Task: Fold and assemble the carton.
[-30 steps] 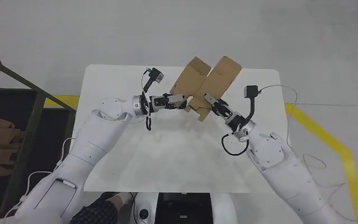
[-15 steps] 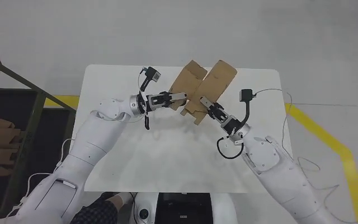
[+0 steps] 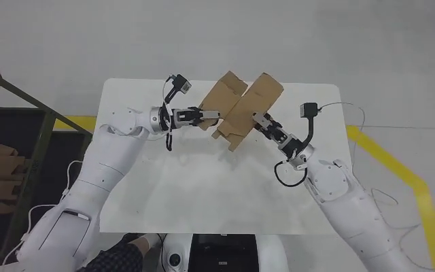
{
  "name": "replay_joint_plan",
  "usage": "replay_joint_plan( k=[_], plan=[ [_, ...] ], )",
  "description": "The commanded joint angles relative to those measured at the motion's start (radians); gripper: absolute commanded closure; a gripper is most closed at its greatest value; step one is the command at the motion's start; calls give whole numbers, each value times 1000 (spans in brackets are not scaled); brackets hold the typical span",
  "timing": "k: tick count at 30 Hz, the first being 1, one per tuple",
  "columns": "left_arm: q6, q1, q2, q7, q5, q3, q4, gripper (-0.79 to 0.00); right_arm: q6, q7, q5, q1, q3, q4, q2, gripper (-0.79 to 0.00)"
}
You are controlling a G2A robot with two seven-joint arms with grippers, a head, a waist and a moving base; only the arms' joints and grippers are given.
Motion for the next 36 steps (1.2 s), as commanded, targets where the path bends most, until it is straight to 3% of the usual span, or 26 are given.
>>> replay_joint_plan(
  k=[1,6,12,21,30,36],
  plan=[
    [22,-23,6,-65,22,-8,13,0,-38,51,17,11,21,25,3,-785],
    [65,-66,18,-165,51,-25,38,0,-138,214,51,52,52,94,10,-785],
    [184,-93,42,-284,97,5,-20,0,-219,352,132,106,51,211,9,-785],
    [189,-101,114,-290,74,97,-115,0,-324,729,314,223,-3,373,4,-785],
    [189,-151,183,-290,47,221,-161,0,-284,807,318,292,-114,366,22,-785],
    [189,-187,206,-290,23,278,-161,0,-280,812,341,318,-202,350,37,-785]
  ],
)
